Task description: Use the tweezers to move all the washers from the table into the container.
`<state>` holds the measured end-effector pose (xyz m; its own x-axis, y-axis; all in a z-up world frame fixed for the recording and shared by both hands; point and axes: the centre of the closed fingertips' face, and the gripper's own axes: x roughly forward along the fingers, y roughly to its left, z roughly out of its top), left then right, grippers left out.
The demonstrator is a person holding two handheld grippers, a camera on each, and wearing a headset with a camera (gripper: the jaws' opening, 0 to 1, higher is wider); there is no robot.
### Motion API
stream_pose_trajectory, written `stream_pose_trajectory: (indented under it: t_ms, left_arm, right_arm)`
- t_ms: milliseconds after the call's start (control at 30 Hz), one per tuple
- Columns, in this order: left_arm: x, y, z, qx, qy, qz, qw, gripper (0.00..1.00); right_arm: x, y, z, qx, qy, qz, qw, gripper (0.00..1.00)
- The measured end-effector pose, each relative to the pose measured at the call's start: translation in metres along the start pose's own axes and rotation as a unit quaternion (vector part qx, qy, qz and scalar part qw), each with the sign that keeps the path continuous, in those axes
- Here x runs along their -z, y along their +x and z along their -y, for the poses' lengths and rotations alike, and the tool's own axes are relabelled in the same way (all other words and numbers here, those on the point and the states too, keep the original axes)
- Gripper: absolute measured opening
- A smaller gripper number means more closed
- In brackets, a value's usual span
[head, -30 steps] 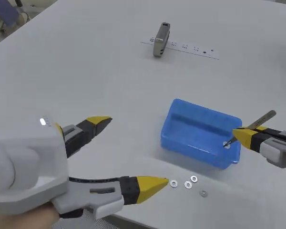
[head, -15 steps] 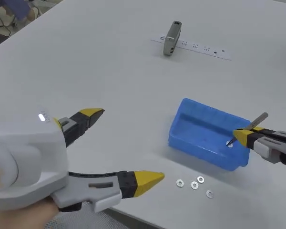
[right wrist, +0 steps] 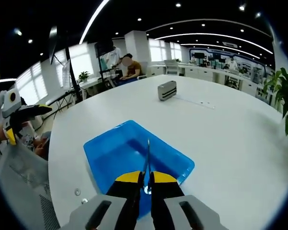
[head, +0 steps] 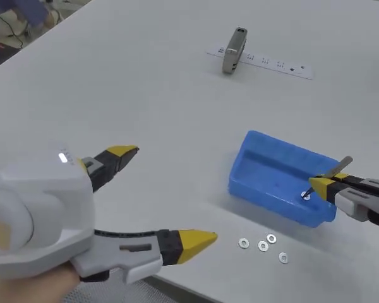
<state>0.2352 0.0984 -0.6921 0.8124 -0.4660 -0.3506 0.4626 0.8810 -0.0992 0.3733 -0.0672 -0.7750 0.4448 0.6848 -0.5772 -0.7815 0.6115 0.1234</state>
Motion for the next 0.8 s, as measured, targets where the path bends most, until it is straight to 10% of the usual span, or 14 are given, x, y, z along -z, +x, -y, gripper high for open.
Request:
stream_pose_trajectory:
  t_ms: [533, 800]
  left_arm:
    - [-0.004, -0.001, 0.005, 0.006, -0.018, 0.013, 0.9997, 0.99]
    - [-0.015, -0.002, 0.006, 0.007, -0.026, 0.027, 0.9993, 0.99]
  right_arm:
    - [-0.043, -0.049, -0.040, -0.026, -0.015, 0.082, 0.9962, 0.03]
    - [-0.015, -0.057, -0.080, -0.073, -0.024, 0.058, 0.9954, 0.03]
